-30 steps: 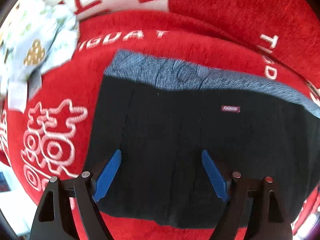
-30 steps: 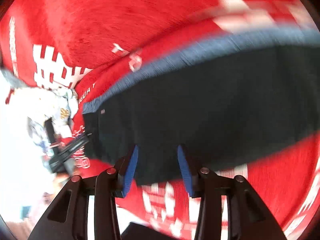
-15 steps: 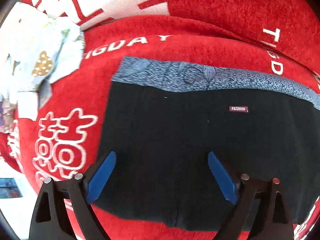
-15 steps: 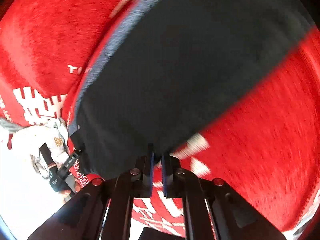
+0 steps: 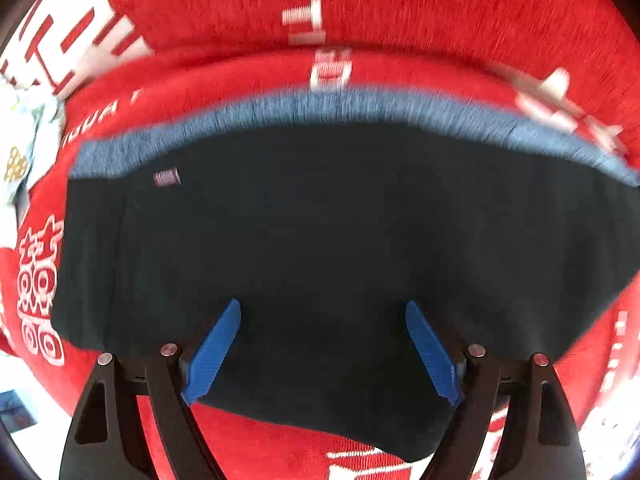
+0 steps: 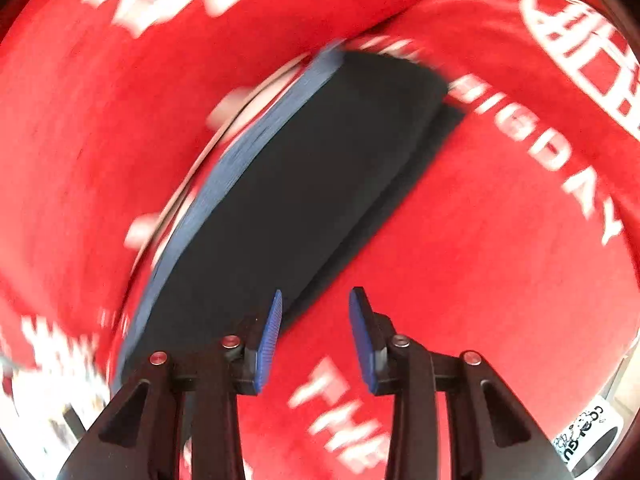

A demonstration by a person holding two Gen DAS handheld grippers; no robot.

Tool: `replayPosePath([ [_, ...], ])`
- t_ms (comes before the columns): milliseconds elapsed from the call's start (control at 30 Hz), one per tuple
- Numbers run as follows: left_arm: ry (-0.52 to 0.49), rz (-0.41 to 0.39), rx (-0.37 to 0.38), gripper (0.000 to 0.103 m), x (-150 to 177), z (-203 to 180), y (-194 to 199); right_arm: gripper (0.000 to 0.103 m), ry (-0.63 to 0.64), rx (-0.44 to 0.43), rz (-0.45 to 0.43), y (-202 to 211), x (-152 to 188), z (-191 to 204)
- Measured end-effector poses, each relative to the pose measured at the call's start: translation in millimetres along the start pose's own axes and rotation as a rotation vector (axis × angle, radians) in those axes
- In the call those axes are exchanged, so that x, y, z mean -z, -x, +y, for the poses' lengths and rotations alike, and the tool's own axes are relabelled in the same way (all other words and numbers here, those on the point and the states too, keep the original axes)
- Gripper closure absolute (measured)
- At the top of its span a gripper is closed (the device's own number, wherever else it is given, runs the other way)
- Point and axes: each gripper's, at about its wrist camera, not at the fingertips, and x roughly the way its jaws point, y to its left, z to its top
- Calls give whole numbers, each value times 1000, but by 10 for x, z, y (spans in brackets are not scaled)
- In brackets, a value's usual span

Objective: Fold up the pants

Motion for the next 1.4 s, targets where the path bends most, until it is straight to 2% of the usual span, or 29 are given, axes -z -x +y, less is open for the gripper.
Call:
replayPosePath([
  [67,-1,-28,-20,16,32,-32,16,65,-33,-3,-15,-89,-218,-118],
  [200,13,1,-28,14,-28,-25,4,65,-76,2,-3,-275,-541,-341],
  [233,3,5,-35,14,-44,-41,8,79,-73,-7,15,-297,-600,-330],
  [267,-4,6,-40,14,-64,-26,-6,98,-59,-16,28,-278,-646,-334],
  [367,-10,10,-49,14,-69,-39,11,98,25,-12,10,-139,-630,-306],
  [433,0,14,-55,14,-88,-80,36,98,-28,-41,35,-168,-551,-474],
  [500,4,15,-64,14,-85,-168,90,93,-41,-53,12,-109,-500,-598],
  [567,6,12,-65,14,-75,-180,92,69,-59,-72,-7,-1,-505,-752],
  [600,9,9,-63,14,-75,-185,95,66,-76,-92,-5,-29,-529,-797],
  [700,14,6,-65,13,-82,-181,87,68,-165,-144,9,-166,-627,-910],
  [733,13,6,-74,12,-56,-198,84,80,-174,-171,22,-207,-681,-882],
  [767,8,6,-82,12,-63,-218,88,92,-154,-158,42,-223,-717,-824],
  [833,-8,11,-91,12,-50,-256,108,92,-47,-100,31,-138,-763,-687],
  [867,-10,19,-99,12,-70,-258,124,93,-32,-69,46,-138,-757,-740],
  [933,-12,35,-139,16,-46,-257,292,92,-78,9,12,-49,-738,-929],
  [967,-16,28,-146,16,-26,-269,420,82,-92,39,-3,44,-725,-994],
  [1000,-15,14,-147,16,24,-286,595,79,-65,109,8,164,-697,-1002],
  [1100,30,22,-88,16,254,-412,1111,77,117,111,89,486,-491,-750],
  [1133,40,39,-76,16,316,-471,1207,62,200,123,117,621,-354,-595],
  [1167,49,61,-64,16,403,-539,1307,39,275,135,142,731,-220,-448],
  [1200,56,78,-46,14,502,-646,1429,21,322,147,153,798,-129,-353],
  [1233,52,83,-15,4,587,-760,1528,20,389,164,161,887,0,-232],
  [1267,48,85,12,0,654,-869,1628,20,445,175,171,944,86,-141],
  [1300,38,87,36,0,723,-988,1719,20,530,187,197,999,222,-3],
  [1367,0,105,103,0,809,-1198,1844,20,632,194,219,1084,381,168],
  [1400,-20,109,113,0,844,-1305,1913,20,669,189,226,1135,457,222],
])
